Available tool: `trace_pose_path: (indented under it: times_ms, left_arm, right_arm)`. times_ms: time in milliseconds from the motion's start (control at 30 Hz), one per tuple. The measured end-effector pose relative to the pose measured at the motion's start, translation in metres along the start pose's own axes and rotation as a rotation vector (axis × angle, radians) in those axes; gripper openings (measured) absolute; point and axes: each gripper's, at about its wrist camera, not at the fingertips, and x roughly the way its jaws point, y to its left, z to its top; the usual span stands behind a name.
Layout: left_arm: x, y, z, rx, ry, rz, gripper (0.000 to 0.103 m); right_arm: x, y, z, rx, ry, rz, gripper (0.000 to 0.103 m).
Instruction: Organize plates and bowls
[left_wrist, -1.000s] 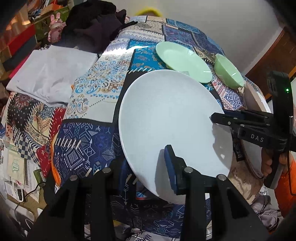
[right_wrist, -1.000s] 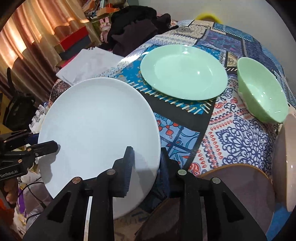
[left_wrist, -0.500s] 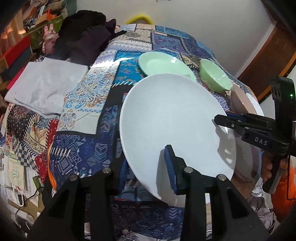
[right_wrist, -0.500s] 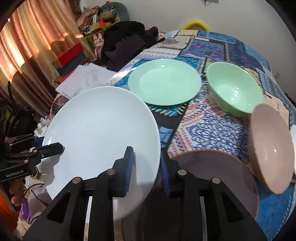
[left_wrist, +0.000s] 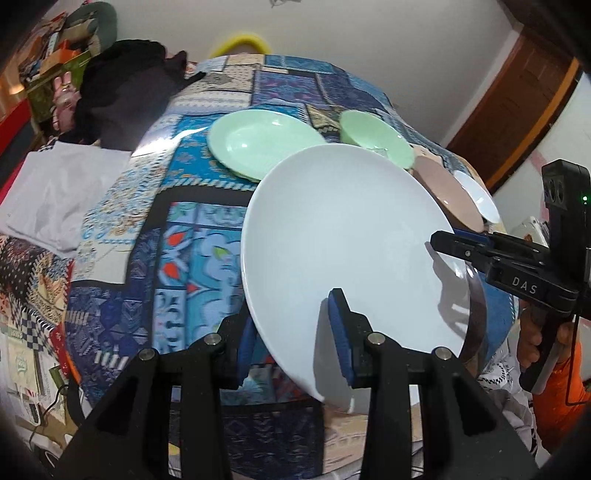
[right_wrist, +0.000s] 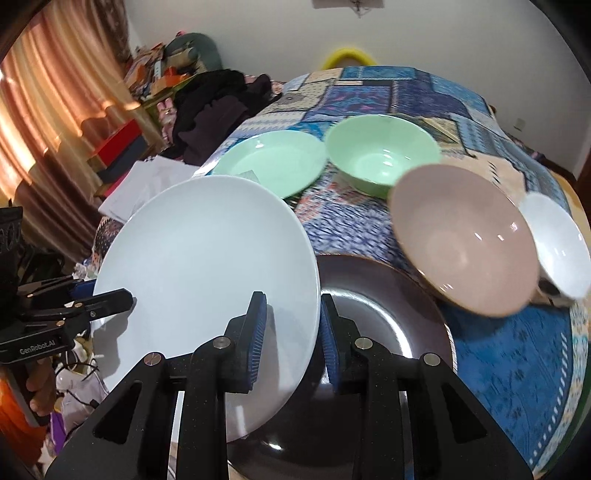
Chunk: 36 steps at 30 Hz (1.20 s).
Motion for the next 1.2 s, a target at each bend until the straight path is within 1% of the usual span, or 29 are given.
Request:
trace_pose_path:
  times_ms: [300,467,600,900,1033,1200]
  left_arm:
    - [0.026,-0.036,-0.003,0.043,0.061,-0.034,0.037]
    - [0.044,-0.053,-0.008,0.063,0.106,-0.053,0.037]
    - [0.054,-0.064,-0.007,0.082,0.121,-0.055,0.037]
    - [0.067,-0.073,-0.002,0.097,0.141,-0.042,0.038]
    - [0.073,-0.073,0.002,0.089,0.146,-0.051,0.038]
    - [0.080,-0.073,0.007,0.082,0.160,-0.064,0.038]
  right_arm:
    - [-0.015,-0.034,-0.030,0.102,0.004,-0.011,0.026]
    - [-0.017,-0.051,-0.041,0.149,0.013,-0.015,0.026]
    - [-0.016,-0.060,-0.047,0.180,0.016,-0.012,0.026]
    - [-0.017,-0.072,-0.055,0.224,0.013,0.004,0.026]
    - [-0.018,-0.072,-0.054,0.216,0.007,-0.009,0.026]
    - [-0.022,-0.076,-0.057,0.230,0.001,0.002,0.026]
